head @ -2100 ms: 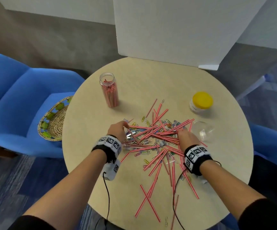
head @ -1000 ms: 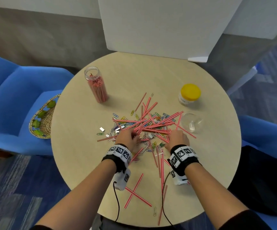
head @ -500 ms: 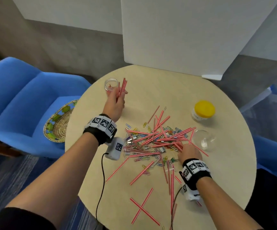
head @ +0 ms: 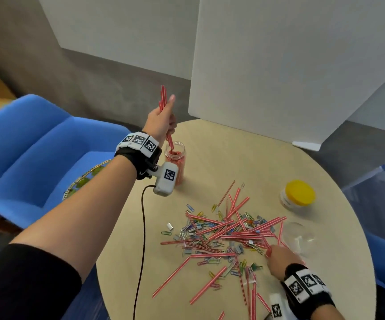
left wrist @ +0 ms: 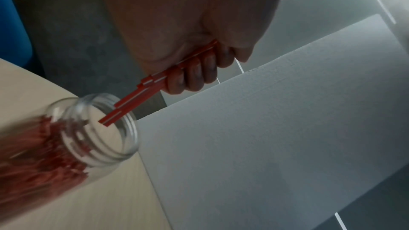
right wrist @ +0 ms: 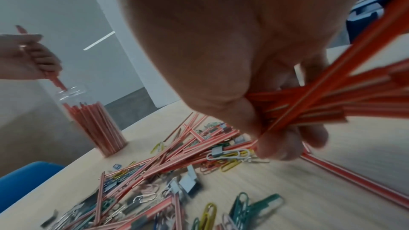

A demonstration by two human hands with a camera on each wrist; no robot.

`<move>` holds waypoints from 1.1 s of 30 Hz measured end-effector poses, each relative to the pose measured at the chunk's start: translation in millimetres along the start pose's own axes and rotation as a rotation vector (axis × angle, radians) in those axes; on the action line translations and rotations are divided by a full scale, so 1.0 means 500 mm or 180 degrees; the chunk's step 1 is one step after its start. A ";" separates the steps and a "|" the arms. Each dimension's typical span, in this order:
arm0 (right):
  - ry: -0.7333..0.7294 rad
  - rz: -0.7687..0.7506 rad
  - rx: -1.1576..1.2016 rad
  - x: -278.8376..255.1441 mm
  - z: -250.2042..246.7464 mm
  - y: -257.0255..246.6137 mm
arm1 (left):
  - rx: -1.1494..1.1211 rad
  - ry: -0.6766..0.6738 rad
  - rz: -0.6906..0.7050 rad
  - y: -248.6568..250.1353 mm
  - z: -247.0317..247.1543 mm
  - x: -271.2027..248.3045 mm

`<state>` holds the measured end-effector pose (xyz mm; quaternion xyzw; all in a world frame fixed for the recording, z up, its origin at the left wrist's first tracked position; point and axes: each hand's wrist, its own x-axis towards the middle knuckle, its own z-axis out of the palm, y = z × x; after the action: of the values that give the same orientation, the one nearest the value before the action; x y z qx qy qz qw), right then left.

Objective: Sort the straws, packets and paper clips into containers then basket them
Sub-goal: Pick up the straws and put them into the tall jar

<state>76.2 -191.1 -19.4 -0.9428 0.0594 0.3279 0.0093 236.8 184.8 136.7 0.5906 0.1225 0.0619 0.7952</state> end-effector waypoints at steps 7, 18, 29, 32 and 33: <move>-0.0007 -0.0119 0.0402 -0.038 -0.021 -0.038 | 0.0697 -0.0354 0.0019 -0.061 -0.005 0.027; 0.0559 -0.0511 0.1440 -0.068 -0.139 -0.135 | 0.1543 -0.0379 0.0831 -0.089 -0.047 0.038; 0.0672 -0.1355 0.3535 -0.067 -0.320 -0.249 | 0.2687 -0.0423 0.1319 -0.109 -0.111 0.031; 0.0571 -0.2008 0.4635 -0.075 -0.406 -0.300 | 0.2339 0.0024 0.1196 -0.121 -0.129 0.023; 0.0536 -0.2260 0.4950 -0.076 -0.434 -0.324 | 0.2262 0.0262 0.1110 -0.135 -0.141 0.019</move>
<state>199.8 -38.7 171.0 -0.6525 -0.0308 0.1006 0.7504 223.7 232.5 52.0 0.8380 0.0659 0.1733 0.5132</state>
